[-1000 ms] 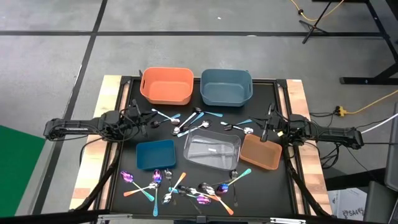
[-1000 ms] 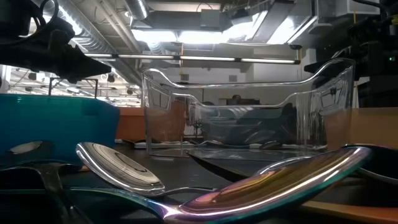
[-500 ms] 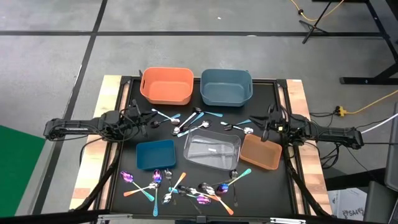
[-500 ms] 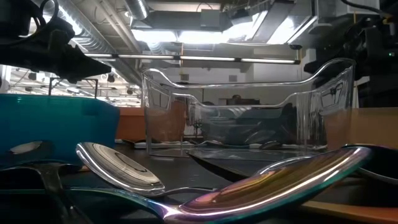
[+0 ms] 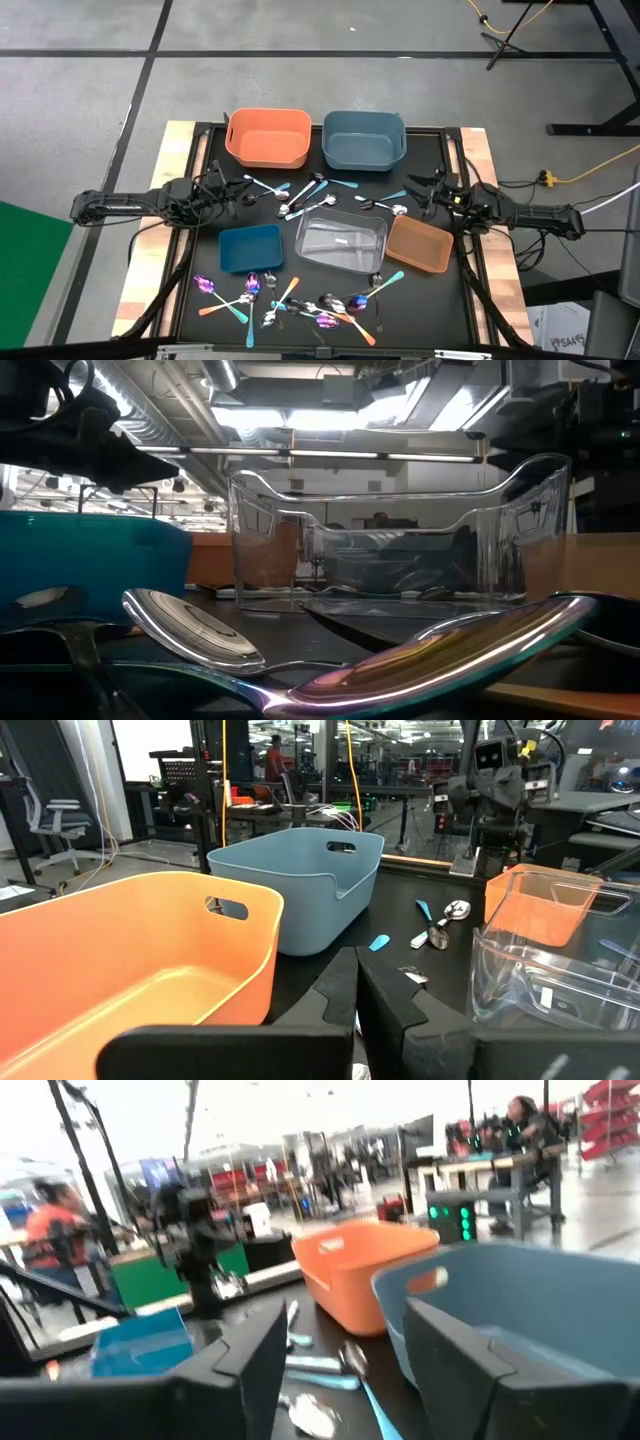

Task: Sort silverware by color (type)
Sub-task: Put the blue spoon into the light blue bin

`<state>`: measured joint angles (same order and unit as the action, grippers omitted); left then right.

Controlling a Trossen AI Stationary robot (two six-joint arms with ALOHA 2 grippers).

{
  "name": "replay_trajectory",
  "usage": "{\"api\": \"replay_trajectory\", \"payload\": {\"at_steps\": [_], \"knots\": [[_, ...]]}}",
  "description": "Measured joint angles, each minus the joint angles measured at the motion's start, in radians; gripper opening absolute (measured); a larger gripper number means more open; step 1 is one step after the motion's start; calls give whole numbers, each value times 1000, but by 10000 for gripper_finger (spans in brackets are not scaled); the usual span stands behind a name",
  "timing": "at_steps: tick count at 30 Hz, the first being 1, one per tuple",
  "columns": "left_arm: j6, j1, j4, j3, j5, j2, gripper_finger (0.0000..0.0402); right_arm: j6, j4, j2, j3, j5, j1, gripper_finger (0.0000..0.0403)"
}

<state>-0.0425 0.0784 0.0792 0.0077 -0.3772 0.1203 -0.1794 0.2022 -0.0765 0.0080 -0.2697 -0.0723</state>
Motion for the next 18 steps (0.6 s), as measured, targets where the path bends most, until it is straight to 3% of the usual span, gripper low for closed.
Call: {"api": "replay_trajectory", "payload": {"at_steps": [7, 18], "knots": [[0, 0, 0, 0, 0, 0, 0, 53, -70, -3, 114, -10, 0, 195], [0, 0, 0, 0, 0, 0, 0, 131, -500, -168, 409, -131, 0, 195]]}}
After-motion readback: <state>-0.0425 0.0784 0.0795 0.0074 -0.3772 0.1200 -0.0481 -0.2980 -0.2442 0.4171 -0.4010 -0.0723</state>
